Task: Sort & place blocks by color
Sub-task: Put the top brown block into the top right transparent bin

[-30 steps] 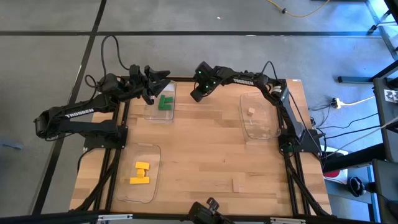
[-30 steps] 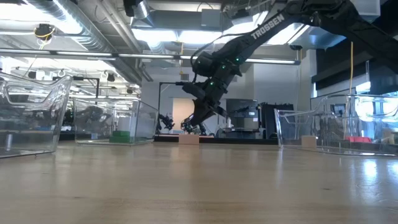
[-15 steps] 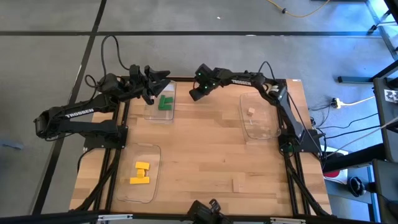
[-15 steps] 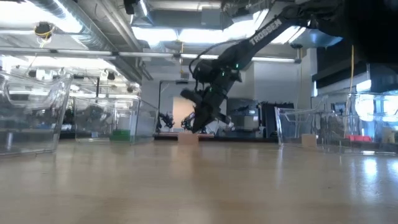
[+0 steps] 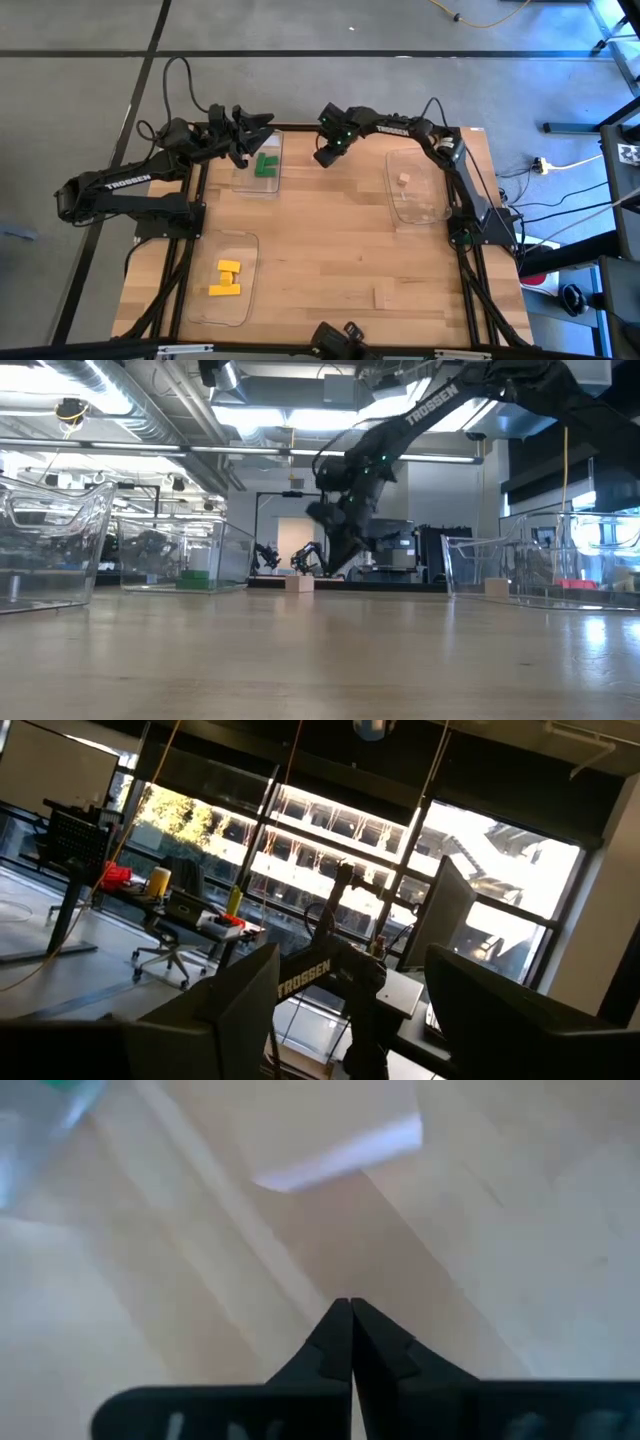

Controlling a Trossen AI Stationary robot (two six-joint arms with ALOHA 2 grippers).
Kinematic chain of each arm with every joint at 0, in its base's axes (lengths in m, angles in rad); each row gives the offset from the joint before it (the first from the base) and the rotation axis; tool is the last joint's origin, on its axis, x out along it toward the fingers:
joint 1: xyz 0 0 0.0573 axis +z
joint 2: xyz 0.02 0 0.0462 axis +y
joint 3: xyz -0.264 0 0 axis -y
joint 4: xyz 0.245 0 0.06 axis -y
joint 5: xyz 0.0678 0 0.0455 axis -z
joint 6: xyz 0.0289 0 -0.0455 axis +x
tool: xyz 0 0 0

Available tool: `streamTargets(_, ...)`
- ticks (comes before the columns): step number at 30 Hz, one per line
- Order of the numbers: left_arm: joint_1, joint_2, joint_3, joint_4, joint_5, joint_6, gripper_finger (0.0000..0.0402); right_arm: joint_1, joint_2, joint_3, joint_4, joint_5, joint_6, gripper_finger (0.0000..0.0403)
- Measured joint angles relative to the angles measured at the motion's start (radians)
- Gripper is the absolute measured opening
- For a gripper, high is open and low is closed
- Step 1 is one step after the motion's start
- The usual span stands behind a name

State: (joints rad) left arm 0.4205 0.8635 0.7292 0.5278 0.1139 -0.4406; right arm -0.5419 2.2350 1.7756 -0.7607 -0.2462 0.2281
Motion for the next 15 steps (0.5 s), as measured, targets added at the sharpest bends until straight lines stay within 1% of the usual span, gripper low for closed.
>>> streamTargets(2, 0.0, 0.0, 0.0, -0.001, -0.005, 0.002, 0.0242, -0.01, -0.023, 0.0, 0.032, -0.057, 0.006, 0.0)
streamTargets(3, 0.0, 0.0, 0.0, -0.002, -0.01, 0.002, 0.0242, -0.018, -0.031, 0.0, 0.066, -0.101, 0.034, 0.0)
streamTargets(5, 0.0, 0.0, 0.0, -0.003, -0.023, 0.003, 0.0242, -0.03, -0.035, 0.002, 0.157, -0.152, 0.102, 0.0)
streamTargets(9, 0.0, 0.0, 0.0, -0.003, -0.026, 0.002, 0.0242, -0.041, 0.006, 0.003, 0.305, -0.184, 0.272, 0.0)
streamTargets(13, 0.0, 0.0, 0.0, -0.004, -0.026, -0.001, 0.0242, -0.006, 0.075, 0.0, 0.394, -0.222, 0.458, 0.0)
streamTargets(14, 0.001, 0.0, 0.0, -0.004, -0.027, -0.002, 0.0242, 0.005, 0.078, 0.003, 0.391, -0.213, 0.492, 0.0)
streamTargets(15, 0.001, 0.0, 0.0, -0.004, -0.026, -0.002, 0.0242, 0.013, 0.078, 0.005, 0.377, -0.181, 0.494, 0.0)
